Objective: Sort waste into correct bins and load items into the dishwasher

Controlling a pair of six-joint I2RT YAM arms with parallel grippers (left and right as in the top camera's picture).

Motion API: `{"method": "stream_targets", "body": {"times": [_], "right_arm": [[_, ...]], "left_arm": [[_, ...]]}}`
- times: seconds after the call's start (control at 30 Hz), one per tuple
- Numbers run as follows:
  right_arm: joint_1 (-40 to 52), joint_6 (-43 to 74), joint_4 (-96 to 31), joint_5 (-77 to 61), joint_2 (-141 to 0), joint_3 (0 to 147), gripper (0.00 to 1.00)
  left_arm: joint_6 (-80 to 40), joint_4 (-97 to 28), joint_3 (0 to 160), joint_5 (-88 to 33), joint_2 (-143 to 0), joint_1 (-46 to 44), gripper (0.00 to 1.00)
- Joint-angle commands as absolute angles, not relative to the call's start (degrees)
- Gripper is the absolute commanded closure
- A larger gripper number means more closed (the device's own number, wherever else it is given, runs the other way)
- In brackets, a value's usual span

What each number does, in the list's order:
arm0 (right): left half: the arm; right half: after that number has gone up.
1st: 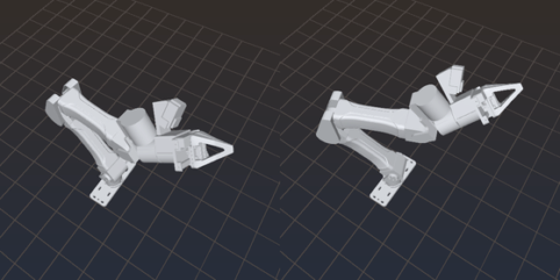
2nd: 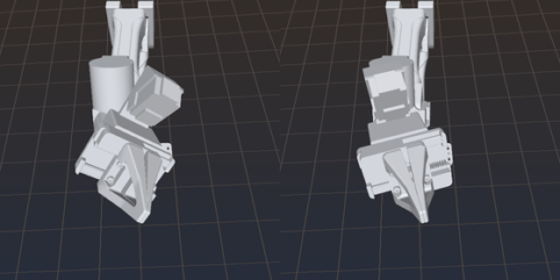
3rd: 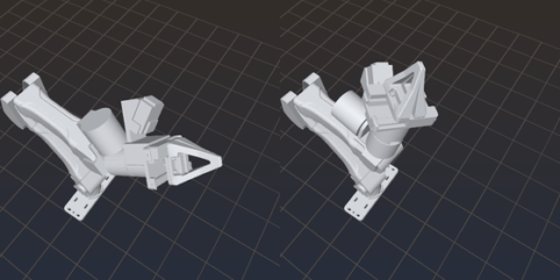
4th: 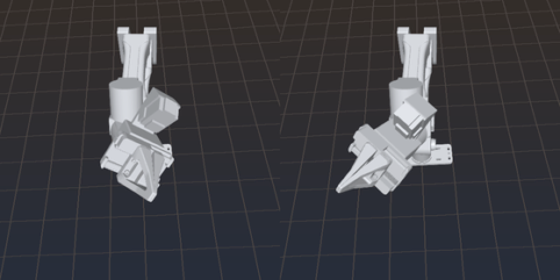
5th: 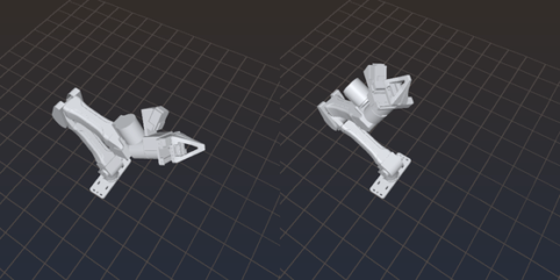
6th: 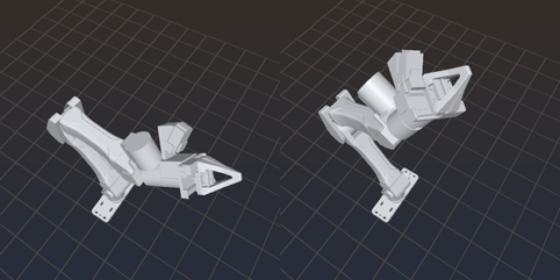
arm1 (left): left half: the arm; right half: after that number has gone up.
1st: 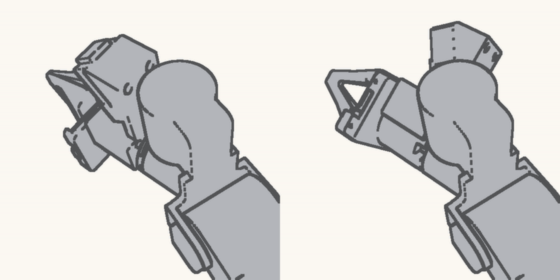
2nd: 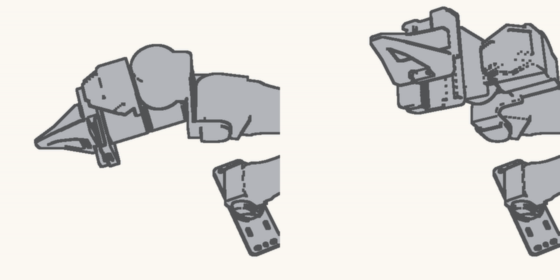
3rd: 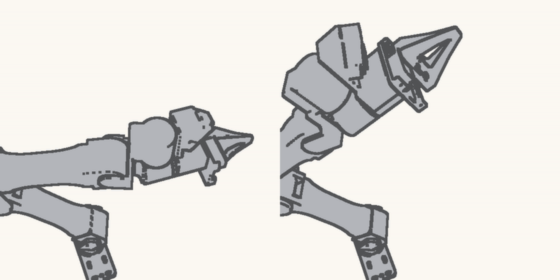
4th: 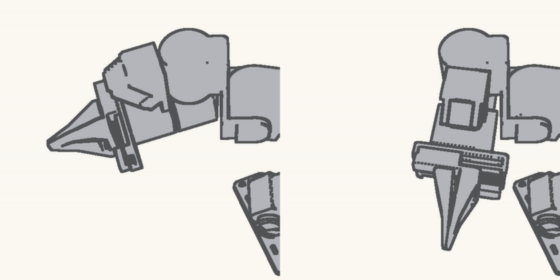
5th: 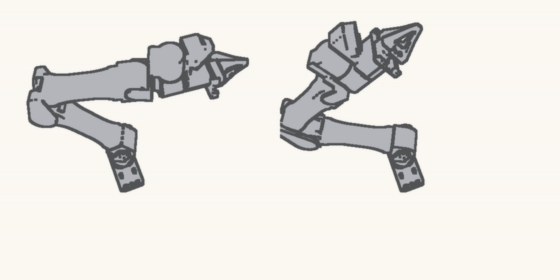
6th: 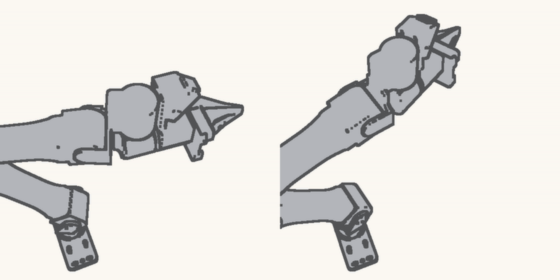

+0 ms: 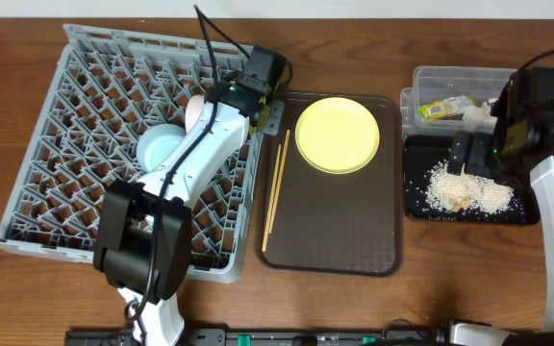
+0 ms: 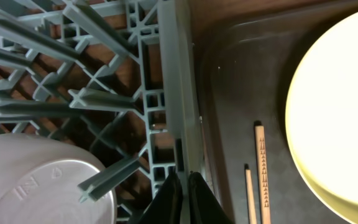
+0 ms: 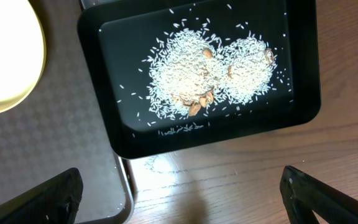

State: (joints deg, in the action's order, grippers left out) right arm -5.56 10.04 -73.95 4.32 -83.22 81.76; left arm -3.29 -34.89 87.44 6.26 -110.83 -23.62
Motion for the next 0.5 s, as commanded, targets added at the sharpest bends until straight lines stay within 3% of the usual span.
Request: {"method": "stream_targets", "body": {"times": [0.0, 0.47], "right_arm": [[-5.6, 10.2, -74.1, 4.1, -83.0, 82.6, 0.01], [-5.6, 10.2, -74.2, 4.1, -83.0, 82.6, 0.01]], "left_arm": [[-2.6, -37.6, 87.4, 6.5, -111.6, -22.9, 0.94], [-2.6, -39.8, 87.8, 1.0, -110.1, -23.1, 0.94]]}}
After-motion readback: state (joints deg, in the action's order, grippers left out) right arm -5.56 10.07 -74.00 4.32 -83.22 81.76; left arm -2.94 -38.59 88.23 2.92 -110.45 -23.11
